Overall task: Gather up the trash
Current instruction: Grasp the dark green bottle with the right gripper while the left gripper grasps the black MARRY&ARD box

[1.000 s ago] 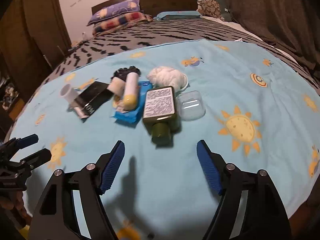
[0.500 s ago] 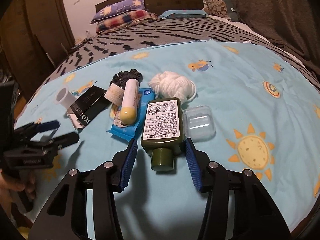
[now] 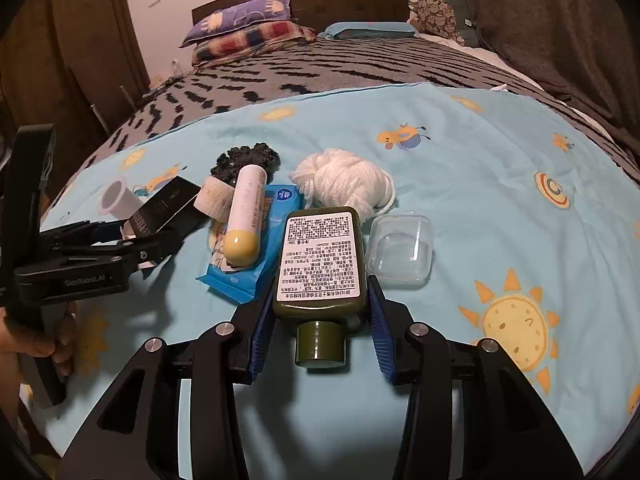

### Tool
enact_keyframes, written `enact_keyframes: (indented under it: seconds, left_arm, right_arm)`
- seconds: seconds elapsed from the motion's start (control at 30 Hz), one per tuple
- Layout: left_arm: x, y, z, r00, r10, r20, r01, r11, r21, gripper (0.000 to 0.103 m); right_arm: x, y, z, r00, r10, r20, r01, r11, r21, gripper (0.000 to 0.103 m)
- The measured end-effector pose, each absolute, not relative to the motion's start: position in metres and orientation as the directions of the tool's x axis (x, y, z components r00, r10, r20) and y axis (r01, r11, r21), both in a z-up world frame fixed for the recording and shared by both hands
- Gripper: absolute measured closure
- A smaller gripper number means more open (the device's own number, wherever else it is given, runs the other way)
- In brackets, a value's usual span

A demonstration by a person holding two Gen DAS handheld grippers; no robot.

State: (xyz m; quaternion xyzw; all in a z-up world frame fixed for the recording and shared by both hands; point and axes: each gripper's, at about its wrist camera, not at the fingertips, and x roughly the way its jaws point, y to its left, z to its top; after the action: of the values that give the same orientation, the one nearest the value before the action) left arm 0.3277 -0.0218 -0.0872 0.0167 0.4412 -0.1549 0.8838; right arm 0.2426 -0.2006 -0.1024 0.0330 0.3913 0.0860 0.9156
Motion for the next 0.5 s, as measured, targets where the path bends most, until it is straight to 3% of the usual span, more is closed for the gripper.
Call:
enact_keyframes:
  seconds: [0.5]
  left_arm:
    - [0.245,-0.01,-0.063,0.583,-0.243,-0.776,0.281,0.956,-0.088,0.031]
  right_arm:
    - [0.183,-0.192,-0.08,0.69,0.214,-0.691,-0.183,0.976,0.119,0.059]
